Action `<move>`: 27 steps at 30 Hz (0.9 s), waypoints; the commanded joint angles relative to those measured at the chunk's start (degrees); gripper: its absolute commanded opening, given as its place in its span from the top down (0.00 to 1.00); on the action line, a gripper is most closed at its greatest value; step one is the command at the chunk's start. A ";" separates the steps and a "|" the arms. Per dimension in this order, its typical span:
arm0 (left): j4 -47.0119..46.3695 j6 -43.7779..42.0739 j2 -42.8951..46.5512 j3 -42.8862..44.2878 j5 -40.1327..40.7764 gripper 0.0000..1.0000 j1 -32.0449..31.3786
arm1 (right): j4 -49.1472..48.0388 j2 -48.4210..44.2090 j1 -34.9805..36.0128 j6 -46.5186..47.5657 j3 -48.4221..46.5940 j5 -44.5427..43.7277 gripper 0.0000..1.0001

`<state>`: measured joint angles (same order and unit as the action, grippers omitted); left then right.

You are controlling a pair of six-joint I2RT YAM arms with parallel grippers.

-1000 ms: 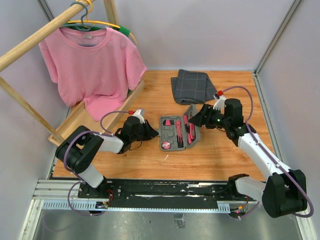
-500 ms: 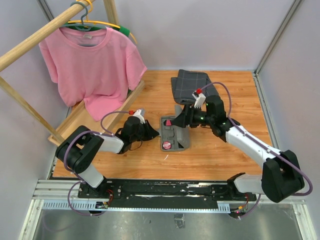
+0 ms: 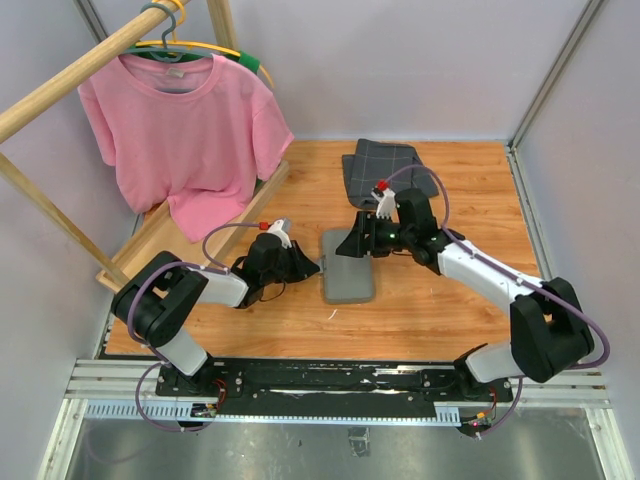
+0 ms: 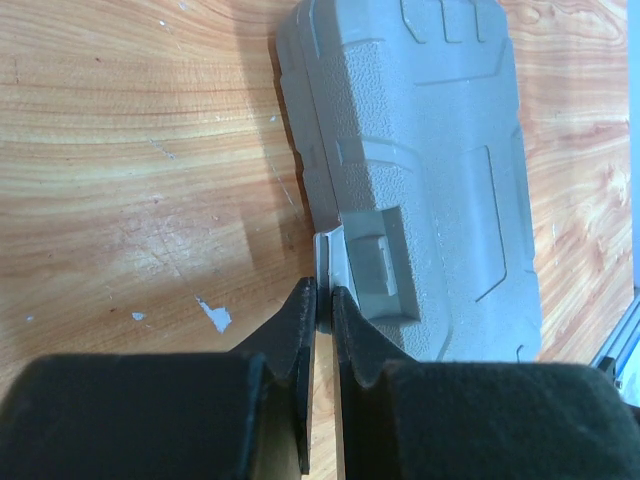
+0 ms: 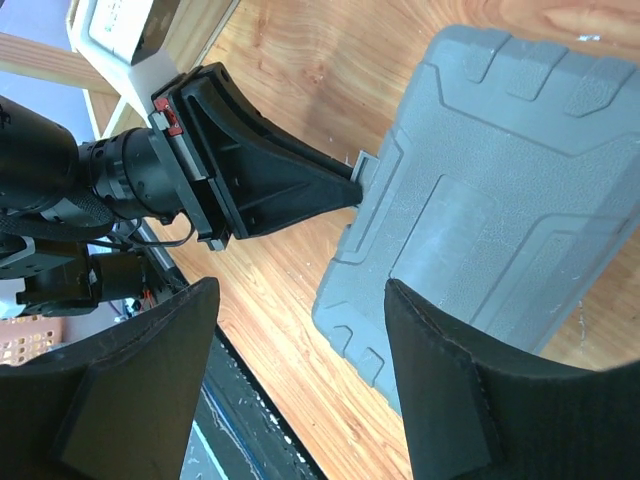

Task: Sort the tools into containers
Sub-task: Close the storage box at the center of the board.

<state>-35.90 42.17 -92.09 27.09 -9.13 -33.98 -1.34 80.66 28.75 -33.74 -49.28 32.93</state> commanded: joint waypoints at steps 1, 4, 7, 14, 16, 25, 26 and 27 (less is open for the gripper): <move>3.66 -1.17 0.68 -0.37 0.43 0.99 -0.48 | 2.23 -1.40 0.40 2.76 -2.52 -3.54 0.32; 4.56 -1.22 1.79 -0.30 0.98 0.99 -0.48 | 5.92 -2.01 0.38 4.62 -1.80 -9.12 0.31; 5.65 -1.42 3.24 -0.05 1.23 0.92 -0.48 | 8.00 -2.62 0.42 5.64 -0.09 -14.33 0.30; 8.85 -1.63 8.23 1.41 0.67 0.68 -0.48 | 6.89 -1.96 0.43 5.36 3.98 -20.06 0.27; 9.78 -1.51 10.13 1.55 0.79 0.64 -0.48 | 5.63 -1.10 0.37 4.92 4.65 -19.82 0.26; 11.84 -0.59 12.14 2.30 0.92 0.43 -0.48 | -1.83 3.86 0.32 1.64 8.37 -16.42 0.33; 11.84 -0.43 11.78 2.27 0.99 0.42 -0.52 | -2.48 4.41 0.34 1.27 8.79 -15.86 0.34; 11.85 -0.09 11.57 2.14 1.11 0.40 -0.48 | -3.28 5.03 0.34 0.89 9.03 -15.31 0.35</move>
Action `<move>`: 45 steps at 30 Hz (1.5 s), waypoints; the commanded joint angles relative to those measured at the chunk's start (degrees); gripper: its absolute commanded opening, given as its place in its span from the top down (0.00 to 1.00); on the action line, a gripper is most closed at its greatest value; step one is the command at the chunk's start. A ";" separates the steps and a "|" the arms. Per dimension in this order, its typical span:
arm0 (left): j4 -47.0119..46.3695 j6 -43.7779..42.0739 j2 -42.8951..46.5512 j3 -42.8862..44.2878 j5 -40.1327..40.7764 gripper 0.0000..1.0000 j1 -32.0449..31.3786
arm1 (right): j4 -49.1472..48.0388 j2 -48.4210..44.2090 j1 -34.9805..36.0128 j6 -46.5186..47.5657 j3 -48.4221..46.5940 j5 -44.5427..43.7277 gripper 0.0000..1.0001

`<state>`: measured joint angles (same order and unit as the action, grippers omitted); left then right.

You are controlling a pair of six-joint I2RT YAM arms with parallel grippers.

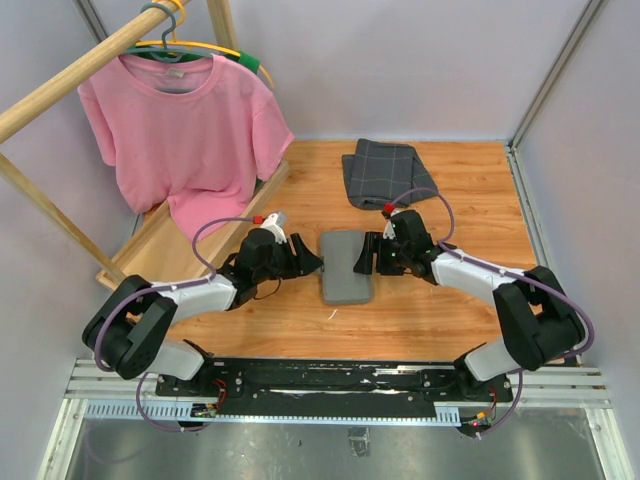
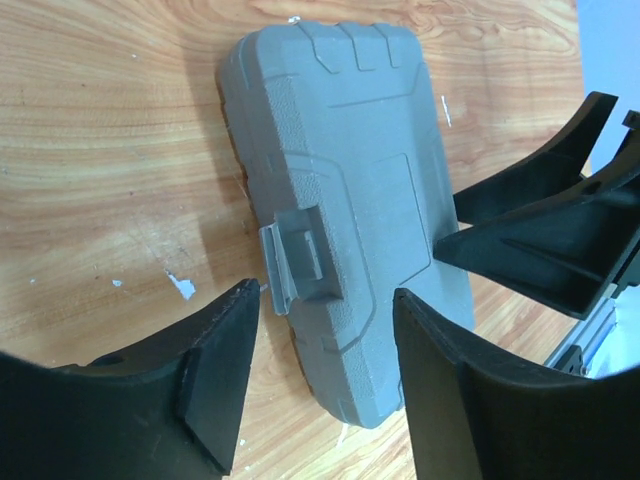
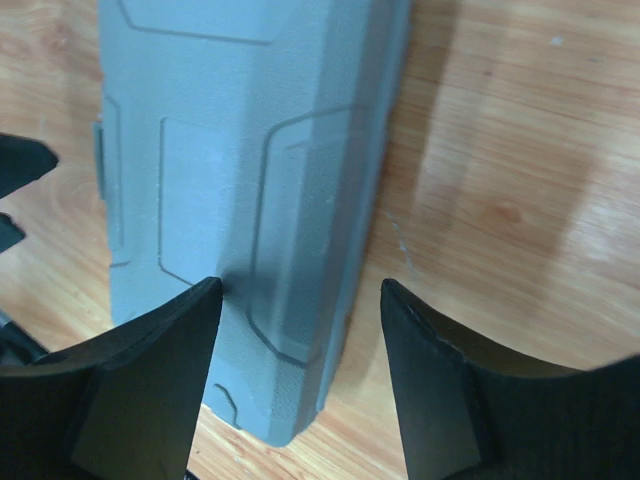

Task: Sort the tools into containers
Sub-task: Close the storage box at the center of the board.

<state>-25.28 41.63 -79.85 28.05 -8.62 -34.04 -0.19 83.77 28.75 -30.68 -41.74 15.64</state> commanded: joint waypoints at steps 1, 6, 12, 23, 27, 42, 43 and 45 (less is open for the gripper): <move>1.19 0.74 -0.92 1.13 0.69 0.37 -0.41 | -5.13 2.50 0.34 -2.55 1.86 2.49 0.36; 0.66 1.79 -2.41 1.49 -0.50 0.30 -0.41 | -9.28 4.42 0.34 -5.40 4.39 4.08 0.46; 0.58 1.75 -4.67 3.01 -1.04 0.28 -0.41 | -13.44 5.49 0.53 -9.58 7.18 5.39 0.56; 0.84 3.73 -7.33 4.23 -1.02 0.36 -0.50 | -14.05 4.03 1.13 -10.90 9.06 4.32 0.62; 1.57 4.25 -6.95 4.18 -0.80 0.45 -0.73 | -14.05 4.33 1.17 -10.90 9.02 4.36 0.62; 18.23 1.65 -6.39 11.30 11.47 0.53 -5.65 | -14.66 5.65 1.74 -10.94 8.55 4.25 0.62; 19.57 1.38 -6.56 11.92 12.43 0.53 -6.01 | -14.74 5.65 1.80 -10.98 8.52 4.23 0.62; 22.30 0.89 -6.98 13.29 14.57 0.54 -6.65 | -14.88 5.79 1.82 -10.98 8.61 4.25 0.62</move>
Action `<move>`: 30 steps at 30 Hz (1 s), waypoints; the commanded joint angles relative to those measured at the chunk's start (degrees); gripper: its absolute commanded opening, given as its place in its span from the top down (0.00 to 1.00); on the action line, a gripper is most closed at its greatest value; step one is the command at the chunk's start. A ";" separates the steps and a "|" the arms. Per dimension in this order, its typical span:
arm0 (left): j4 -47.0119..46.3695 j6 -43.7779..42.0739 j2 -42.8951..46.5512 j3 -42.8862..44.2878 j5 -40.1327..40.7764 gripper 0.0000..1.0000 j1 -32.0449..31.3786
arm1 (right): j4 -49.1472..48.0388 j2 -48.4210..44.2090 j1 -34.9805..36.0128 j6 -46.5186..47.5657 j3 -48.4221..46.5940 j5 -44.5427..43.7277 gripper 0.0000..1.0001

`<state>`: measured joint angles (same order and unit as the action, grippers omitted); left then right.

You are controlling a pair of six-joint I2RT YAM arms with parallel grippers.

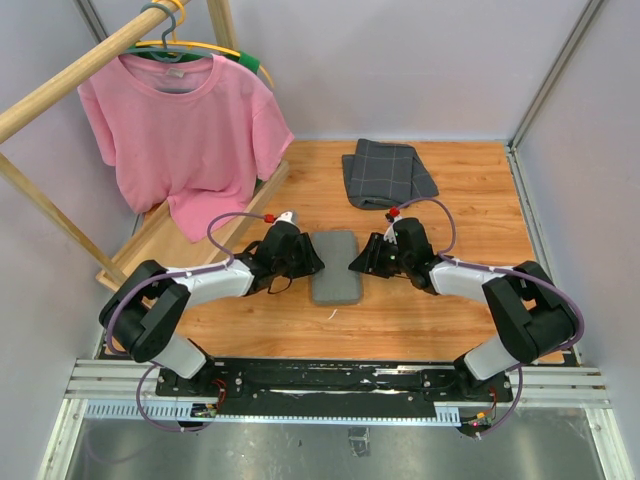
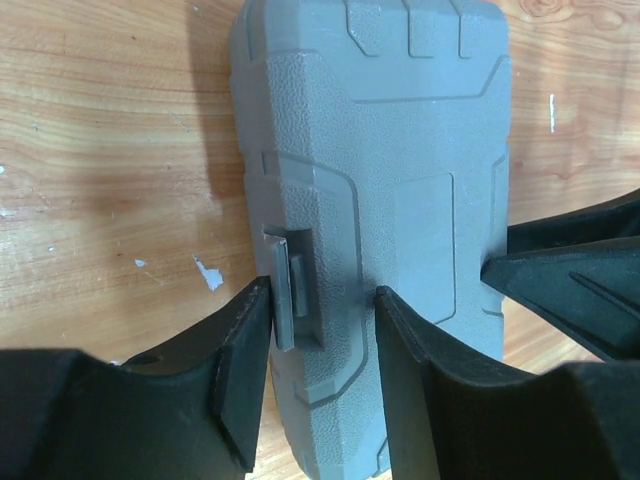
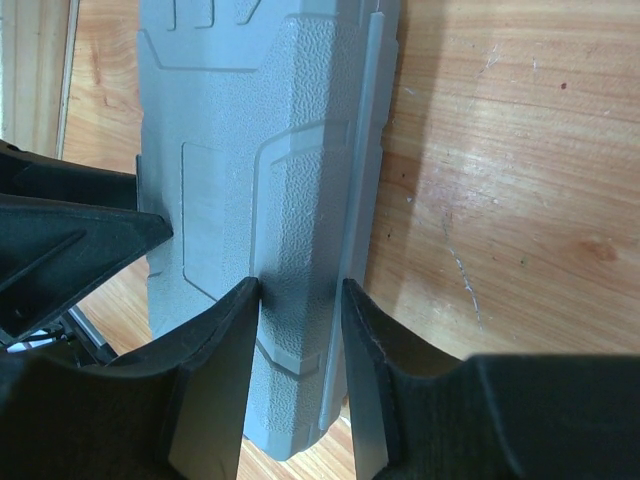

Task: Sort the tools into containers
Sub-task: Close the storage box at the center of the board.

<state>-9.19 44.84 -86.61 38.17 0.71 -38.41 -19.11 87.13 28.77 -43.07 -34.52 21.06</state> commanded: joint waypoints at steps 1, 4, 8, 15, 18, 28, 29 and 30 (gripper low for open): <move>7.30 -2.58 -0.49 3.83 6.33 0.54 -2.54 | 3.94 2.44 1.83 1.33 1.52 -1.19 0.62; 9.37 -3.02 -1.23 4.89 7.97 0.55 -3.16 | 3.44 2.76 1.90 1.12 1.76 -1.04 0.62; 11.39 -3.17 -2.35 6.25 9.00 0.57 -4.16 | 3.02 2.93 2.07 0.93 2.07 -0.93 0.62; 14.28 -3.11 -4.37 8.87 10.82 0.69 -5.94 | 2.13 3.51 2.39 0.55 2.19 -0.61 0.62; 14.78 -2.97 -4.73 9.31 11.21 0.74 -6.22 | 1.93 3.79 2.56 0.53 2.16 -0.48 0.62; 15.72 -2.22 -5.49 9.89 11.62 0.88 -6.32 | 1.55 4.57 2.99 0.26 2.18 -0.47 0.62; 15.63 -2.28 -5.36 9.90 11.48 0.88 -6.32 | 1.57 4.53 3.00 0.23 2.18 -0.54 0.62; 15.59 -2.29 -5.18 9.94 11.43 0.88 -6.32 | 1.66 4.33 2.96 0.26 2.22 -0.76 0.62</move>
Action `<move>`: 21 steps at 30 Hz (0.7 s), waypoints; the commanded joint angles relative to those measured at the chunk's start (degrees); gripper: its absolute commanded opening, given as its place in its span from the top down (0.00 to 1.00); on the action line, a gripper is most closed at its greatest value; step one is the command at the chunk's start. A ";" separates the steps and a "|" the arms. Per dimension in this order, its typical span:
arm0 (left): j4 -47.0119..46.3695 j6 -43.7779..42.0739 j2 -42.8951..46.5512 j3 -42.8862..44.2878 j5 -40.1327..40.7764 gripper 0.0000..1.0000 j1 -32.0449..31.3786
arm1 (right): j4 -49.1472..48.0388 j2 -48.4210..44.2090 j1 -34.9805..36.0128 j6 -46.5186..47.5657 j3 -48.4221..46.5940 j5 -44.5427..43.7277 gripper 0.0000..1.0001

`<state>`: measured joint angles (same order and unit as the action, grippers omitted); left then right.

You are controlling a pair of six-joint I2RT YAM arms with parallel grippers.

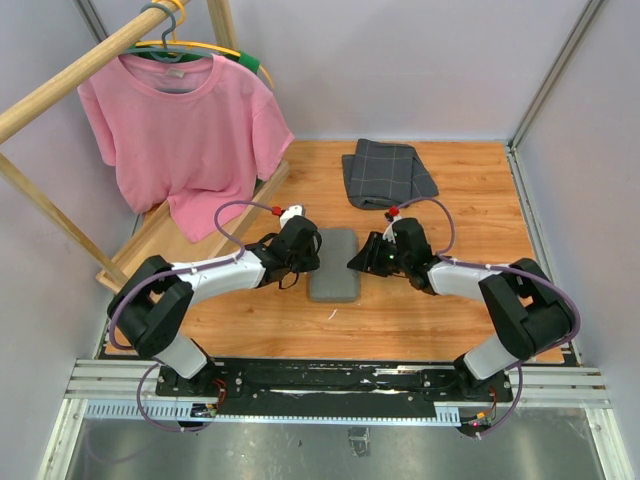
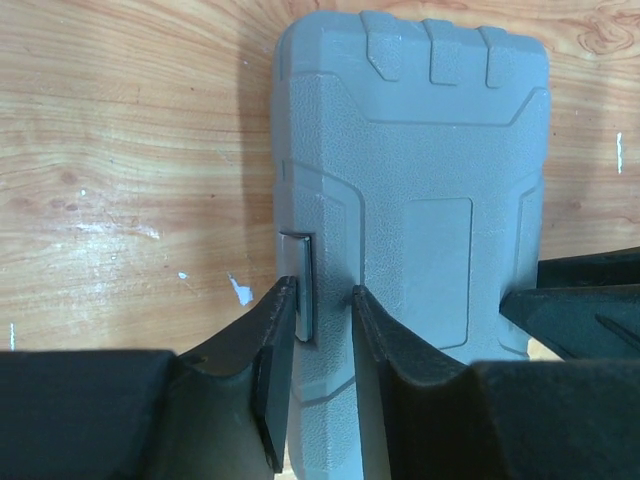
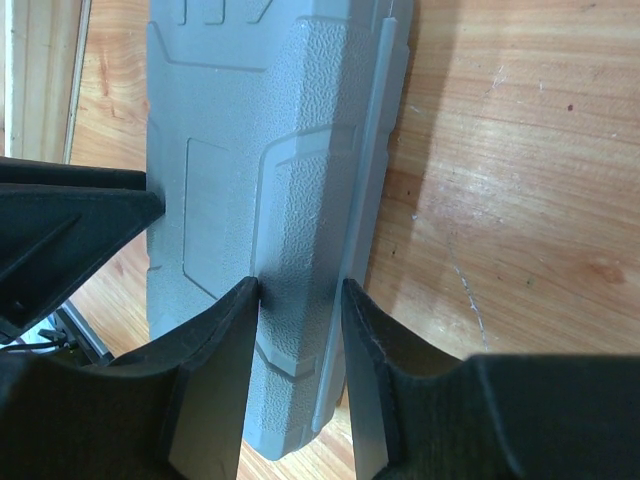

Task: Sort the tools into containers
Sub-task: Close the storage box at the center of the board.

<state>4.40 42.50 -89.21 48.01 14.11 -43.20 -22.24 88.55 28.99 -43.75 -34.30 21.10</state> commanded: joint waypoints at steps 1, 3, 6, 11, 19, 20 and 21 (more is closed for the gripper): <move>1.80 -0.26 -2.20 0.15 -1.83 0.87 -1.54 | 5.14 2.62 2.81 1.11 1.79 -1.06 0.63; 1.31 -1.18 -0.72 0.16 -1.08 0.83 -1.54 | 7.41 1.38 2.78 2.31 0.85 -2.20 0.61; 0.64 -3.69 3.12 0.64 0.45 0.66 -1.54 | 13.63 -1.82 2.81 5.65 -2.02 -5.04 0.54; 0.61 -8.43 9.33 2.61 3.83 0.41 -1.45 | 20.94 -8.56 2.71 11.45 -7.61 -8.44 0.39; -1.02 -13.67 21.99 0.65 9.59 0.27 -1.27 | 26.54 -20.78 2.62 19.06 -9.81 -14.71 0.25; -1.44 -14.53 23.74 -0.01 9.71 0.25 -1.27 | 27.26 -22.81 2.64 20.12 -9.49 -15.87 0.22; -1.45 -15.21 25.64 -0.50 10.03 0.23 -1.27 | 28.15 -24.81 2.59 21.36 -9.25 -17.01 0.19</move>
<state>5.34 31.66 -69.80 48.82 20.34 -44.34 0.27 69.93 30.83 -29.02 -43.46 10.26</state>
